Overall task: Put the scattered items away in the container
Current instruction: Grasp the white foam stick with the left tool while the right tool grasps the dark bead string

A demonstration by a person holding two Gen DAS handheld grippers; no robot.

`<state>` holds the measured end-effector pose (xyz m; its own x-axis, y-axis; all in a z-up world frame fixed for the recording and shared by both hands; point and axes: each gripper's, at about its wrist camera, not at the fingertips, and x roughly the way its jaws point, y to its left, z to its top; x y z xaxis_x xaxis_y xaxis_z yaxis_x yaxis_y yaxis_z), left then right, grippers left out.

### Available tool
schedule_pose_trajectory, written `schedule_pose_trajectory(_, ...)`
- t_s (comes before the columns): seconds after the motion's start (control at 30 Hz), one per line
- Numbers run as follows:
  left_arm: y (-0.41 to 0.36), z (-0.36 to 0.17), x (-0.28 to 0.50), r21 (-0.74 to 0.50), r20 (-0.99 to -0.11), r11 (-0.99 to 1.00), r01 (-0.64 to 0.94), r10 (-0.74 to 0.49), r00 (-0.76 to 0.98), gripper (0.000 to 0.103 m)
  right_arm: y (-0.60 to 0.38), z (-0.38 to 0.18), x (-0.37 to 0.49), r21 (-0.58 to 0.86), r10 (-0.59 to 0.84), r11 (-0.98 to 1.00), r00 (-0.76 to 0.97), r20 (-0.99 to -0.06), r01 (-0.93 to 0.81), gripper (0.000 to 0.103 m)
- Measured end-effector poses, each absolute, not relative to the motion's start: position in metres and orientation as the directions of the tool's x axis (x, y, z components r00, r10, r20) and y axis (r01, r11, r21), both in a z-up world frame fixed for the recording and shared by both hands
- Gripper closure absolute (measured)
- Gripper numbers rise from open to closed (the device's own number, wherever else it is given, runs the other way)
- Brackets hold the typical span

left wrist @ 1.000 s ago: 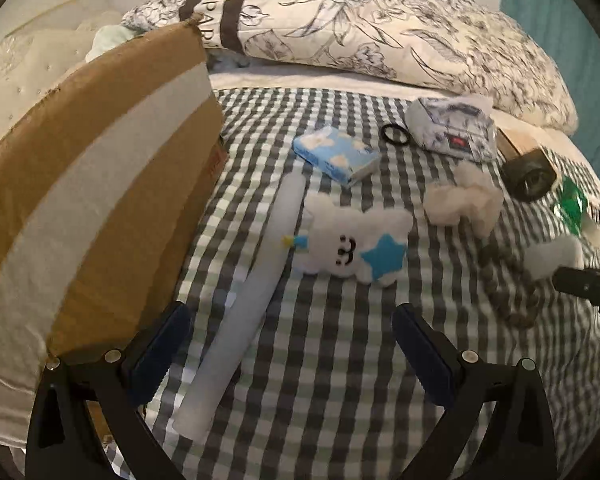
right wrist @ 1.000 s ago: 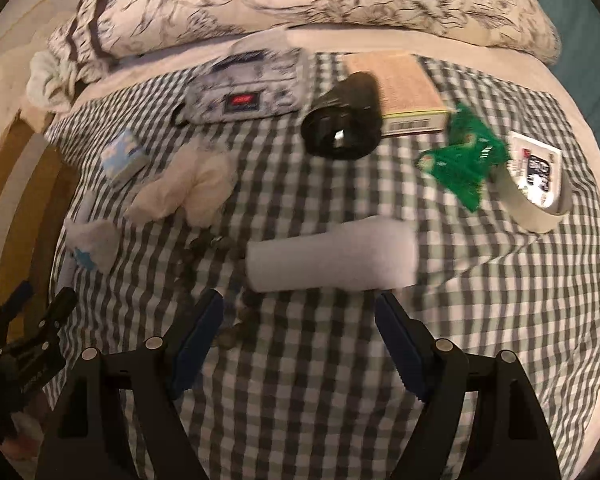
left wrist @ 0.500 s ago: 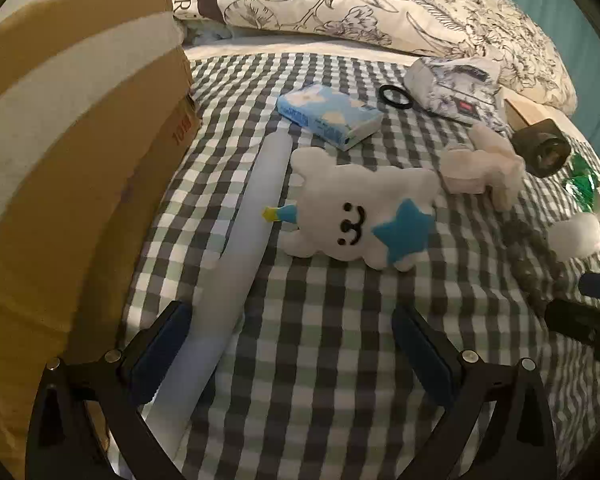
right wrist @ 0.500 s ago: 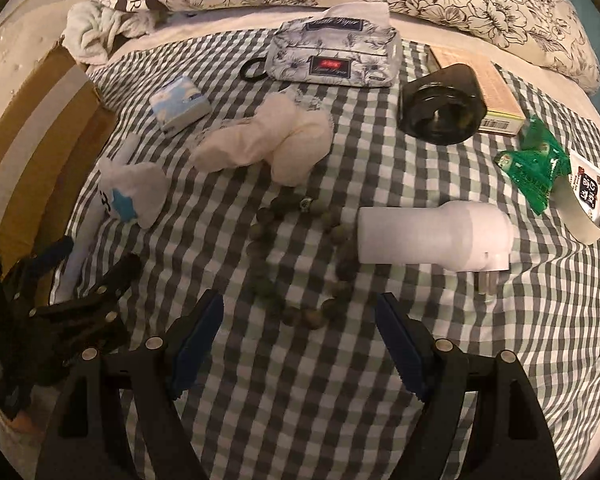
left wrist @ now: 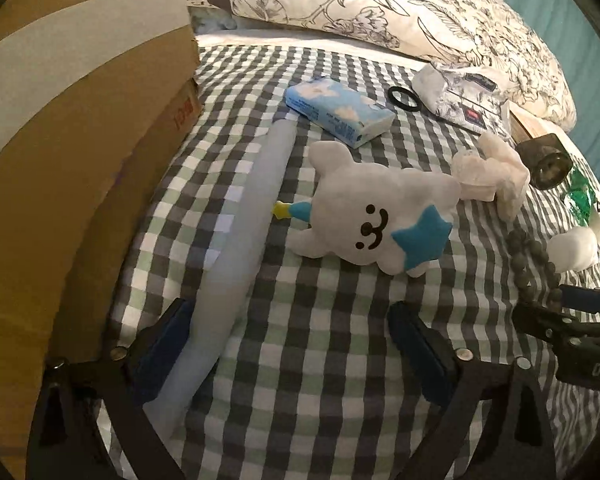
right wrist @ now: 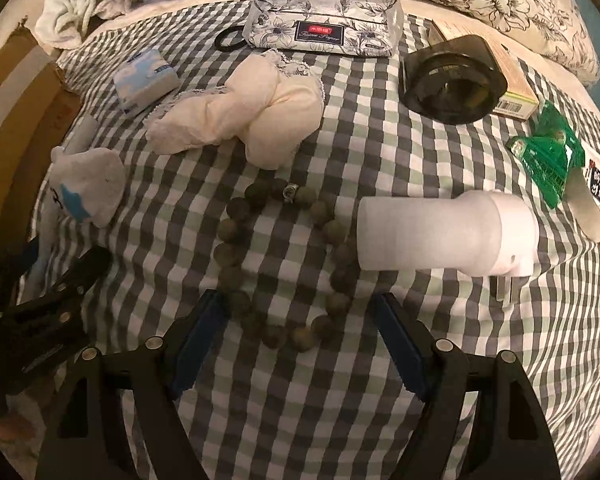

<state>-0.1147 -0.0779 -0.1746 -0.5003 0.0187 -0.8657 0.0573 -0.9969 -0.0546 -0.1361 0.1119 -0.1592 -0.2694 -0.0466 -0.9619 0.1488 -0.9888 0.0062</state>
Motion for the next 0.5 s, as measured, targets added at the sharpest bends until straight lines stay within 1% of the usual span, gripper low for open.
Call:
schedule_pose_trajectory(0.03, -0.078, -0.174, -0.113, -0.052, -0.864, -0.997, 0.061, 0.015, -0.503, 0.010, 0.112, -0.159, -0.137, 0.005, -0.045, -0.989, -0.275, -0.960, 0.145, 0.025)
schedule_pose_trajectory(0.1, -0.080, -0.172, -0.112, -0.050, -0.861, -0.996, 0.070, 0.008, -0.509, 0.020, 0.110, -0.159, -0.139, -0.003, -0.040, -0.989, -0.285, -0.958, 0.148, 0.029)
schedule_pose_trajectory(0.13, -0.082, -0.171, -0.111, -0.049, -0.860, -0.996, 0.075, 0.004, -0.510, 0.023, 0.108, -0.159, -0.140, -0.009, -0.036, -0.988, -0.292, -0.956, 0.151, 0.035)
schedule_pose_trajectory(0.17, -0.084, -0.170, -0.111, -0.048, -0.862, -0.996, 0.080, 0.000, -0.507, 0.030, 0.106, -0.158, -0.140, -0.016, -0.031, -0.988, -0.302, -0.953, 0.154, 0.041)
schedule_pose_trajectory(0.2, -0.086, -0.169, -0.111, -0.046, -0.863, -0.995, 0.085, -0.003, -0.505, 0.038, 0.105, -0.157, -0.140, -0.028, -0.024, -0.987, -0.313, -0.950, 0.160, 0.057)
schedule_pose_trajectory(0.23, -0.088, -0.168, -0.110, -0.046, -0.864, -0.995, 0.092, -0.007, -0.504, 0.042, 0.103, -0.155, -0.143, -0.038, -0.019, -0.985, -0.322, -0.947, 0.169, 0.070)
schedule_pose_trajectory(0.27, -0.091, -0.167, -0.110, -0.047, -0.864, -0.994, 0.097, -0.009, -0.504, 0.051, 0.100, -0.155, -0.143, -0.042, -0.020, -0.982, -0.325, -0.946, 0.183, 0.072)
schedule_pose_trajectory(0.3, -0.094, -0.165, -0.109, -0.047, -0.863, -0.994, 0.102, -0.011, -0.505, 0.063, 0.098, -0.155, -0.144, -0.048, -0.016, -0.981, -0.325, -0.946, 0.190, 0.075)
schedule_pose_trajectory(0.4, -0.104, -0.161, -0.103, -0.066, -0.862, -0.992, 0.109, 0.001, -0.507, 0.080, 0.094, -0.153, -0.143, -0.056, -0.013, -0.978, -0.328, -0.944, 0.202, 0.081)
schedule_pose_trajectory(0.47, -0.106, -0.159, -0.100, -0.073, -0.861, -0.991, 0.110, 0.007, -0.509, 0.086, 0.094, -0.151, -0.142, -0.051, -0.020, -0.978, -0.330, -0.944, 0.204, 0.084)
schedule_pose_trajectory(0.5, -0.105, -0.158, -0.098, -0.073, -0.859, -0.991, 0.110, 0.006, -0.511, 0.089, 0.096, -0.150, -0.139, -0.044, -0.025, -0.978, -0.329, -0.944, 0.202, 0.089)
